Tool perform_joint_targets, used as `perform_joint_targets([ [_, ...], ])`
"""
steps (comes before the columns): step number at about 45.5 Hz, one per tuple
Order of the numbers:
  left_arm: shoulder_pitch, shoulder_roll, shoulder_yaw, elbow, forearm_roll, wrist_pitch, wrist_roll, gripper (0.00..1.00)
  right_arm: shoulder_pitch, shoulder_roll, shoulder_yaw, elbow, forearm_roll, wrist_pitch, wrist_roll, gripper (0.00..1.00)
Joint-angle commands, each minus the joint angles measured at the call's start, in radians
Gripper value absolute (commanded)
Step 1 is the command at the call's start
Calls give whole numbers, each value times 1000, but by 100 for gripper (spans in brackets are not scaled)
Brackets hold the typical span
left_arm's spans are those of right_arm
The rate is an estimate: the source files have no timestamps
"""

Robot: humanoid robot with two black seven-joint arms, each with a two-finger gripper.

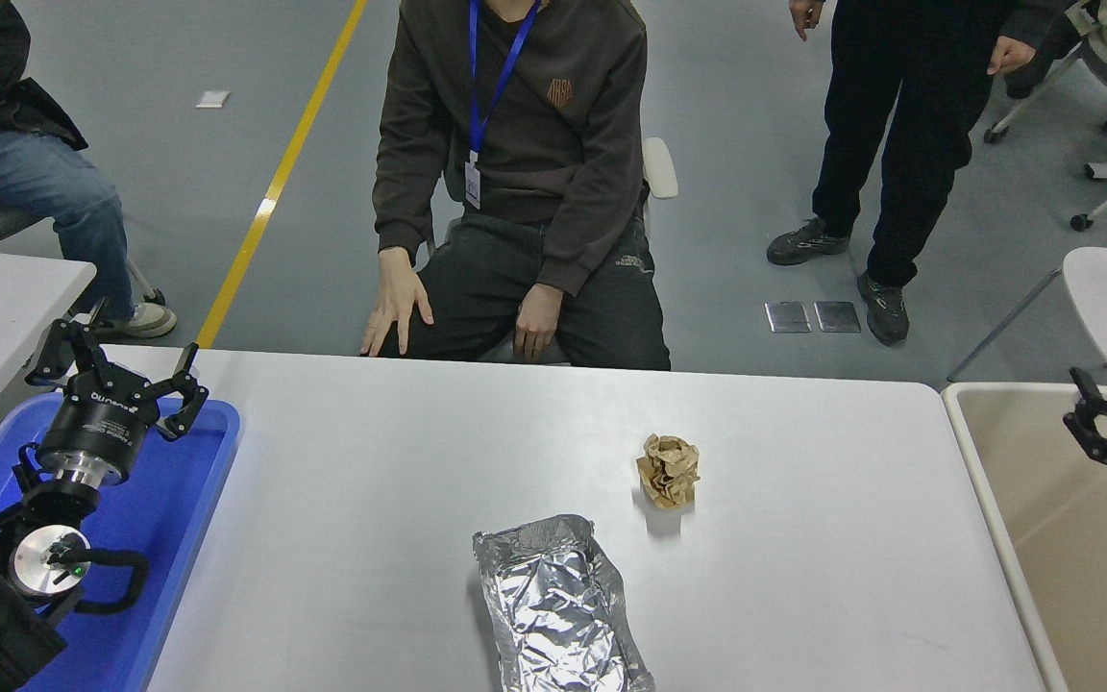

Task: Clean the table surface

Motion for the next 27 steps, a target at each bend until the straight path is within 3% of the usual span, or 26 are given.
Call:
perform_joint_targets([
  [1,0,0,0,1,0,0,0,100,-6,90,-3,15,5,41,75,99],
  [10,0,0,0,1,0,0,0,100,18,101,-14,-2,-3,35,131,99],
  [27,0,0,0,1,0,0,0,100,20,96,-40,-8,-6,35,136,99],
])
